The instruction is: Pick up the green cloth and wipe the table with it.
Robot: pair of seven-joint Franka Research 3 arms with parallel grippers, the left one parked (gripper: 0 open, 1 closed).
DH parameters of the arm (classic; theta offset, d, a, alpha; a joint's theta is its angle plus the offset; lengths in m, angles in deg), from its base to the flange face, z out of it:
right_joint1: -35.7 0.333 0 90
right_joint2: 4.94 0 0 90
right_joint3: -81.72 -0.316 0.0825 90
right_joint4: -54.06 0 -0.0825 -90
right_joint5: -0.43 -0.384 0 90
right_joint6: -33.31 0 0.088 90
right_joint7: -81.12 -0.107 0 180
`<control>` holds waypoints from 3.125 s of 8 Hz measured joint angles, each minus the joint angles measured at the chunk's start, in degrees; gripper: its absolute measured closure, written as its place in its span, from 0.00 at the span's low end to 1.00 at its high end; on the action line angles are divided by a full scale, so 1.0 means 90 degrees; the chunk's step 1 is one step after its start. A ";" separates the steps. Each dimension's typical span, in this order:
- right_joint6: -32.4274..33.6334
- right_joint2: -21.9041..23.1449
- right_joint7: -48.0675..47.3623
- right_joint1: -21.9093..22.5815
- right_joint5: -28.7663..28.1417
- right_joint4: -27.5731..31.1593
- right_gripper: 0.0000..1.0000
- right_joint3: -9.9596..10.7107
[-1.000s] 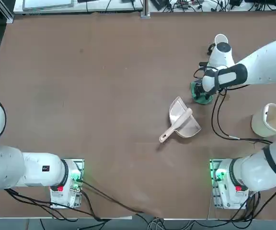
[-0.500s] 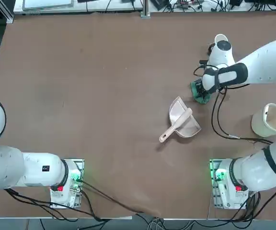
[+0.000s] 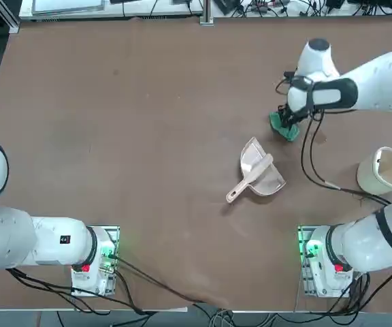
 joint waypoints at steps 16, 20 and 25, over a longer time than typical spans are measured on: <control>0.0194 -0.0614 0.2288 -0.2115 0.1612 -0.0186 0.95 0.0048; -0.0586 -0.1006 0.1847 -0.1420 0.0321 -0.0021 0.95 -0.0014; -0.0781 -0.1004 0.1526 -0.0438 -0.0877 -0.0115 0.95 -0.0030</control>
